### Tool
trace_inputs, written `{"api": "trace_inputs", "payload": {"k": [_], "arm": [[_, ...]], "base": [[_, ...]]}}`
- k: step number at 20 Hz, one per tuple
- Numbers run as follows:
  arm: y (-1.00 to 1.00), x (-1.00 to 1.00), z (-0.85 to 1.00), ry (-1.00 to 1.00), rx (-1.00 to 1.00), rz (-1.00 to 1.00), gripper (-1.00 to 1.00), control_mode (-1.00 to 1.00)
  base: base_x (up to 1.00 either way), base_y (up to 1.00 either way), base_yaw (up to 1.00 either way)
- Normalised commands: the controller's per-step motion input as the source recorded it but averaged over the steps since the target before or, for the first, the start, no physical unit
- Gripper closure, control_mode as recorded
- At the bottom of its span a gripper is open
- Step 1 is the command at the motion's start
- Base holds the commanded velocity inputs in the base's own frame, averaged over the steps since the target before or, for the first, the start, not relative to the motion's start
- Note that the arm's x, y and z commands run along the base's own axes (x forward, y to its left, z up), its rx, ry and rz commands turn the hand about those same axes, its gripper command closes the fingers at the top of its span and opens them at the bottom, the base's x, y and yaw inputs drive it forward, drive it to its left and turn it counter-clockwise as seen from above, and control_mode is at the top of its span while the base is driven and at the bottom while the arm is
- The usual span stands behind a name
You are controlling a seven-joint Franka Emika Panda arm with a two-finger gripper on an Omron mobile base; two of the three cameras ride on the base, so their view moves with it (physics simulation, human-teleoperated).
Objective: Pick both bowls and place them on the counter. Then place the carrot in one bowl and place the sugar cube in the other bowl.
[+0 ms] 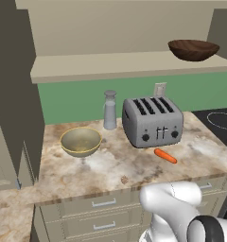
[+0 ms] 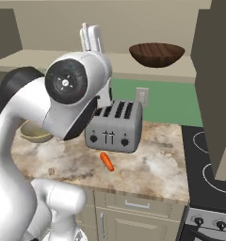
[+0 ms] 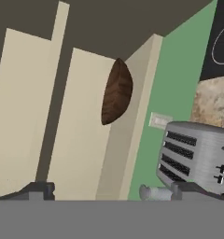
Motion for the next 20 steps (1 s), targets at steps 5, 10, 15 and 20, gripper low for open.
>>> {"api": "trace_inputs", "payload": {"k": [5, 10, 15, 20], "arm": [[-0.12, 0.53, -0.12, 0.16, -0.02, 0.00, -1.00, -1.00], [-0.09, 0.51, -0.09, 0.22, 0.00, 0.01, -1.00, -1.00], [-0.06, 0.58, -0.24, 0.18, 0.00, 0.04, -1.00, -1.00], [-0.23, 0.62, -0.20, 0.12, 0.02, 0.03, -1.00, -1.00]], "base": [[0.00, 0.00, 0.00], [0.00, 0.00, 0.00], [0.00, 0.00, 0.00], [0.00, 0.00, 0.00]]}}
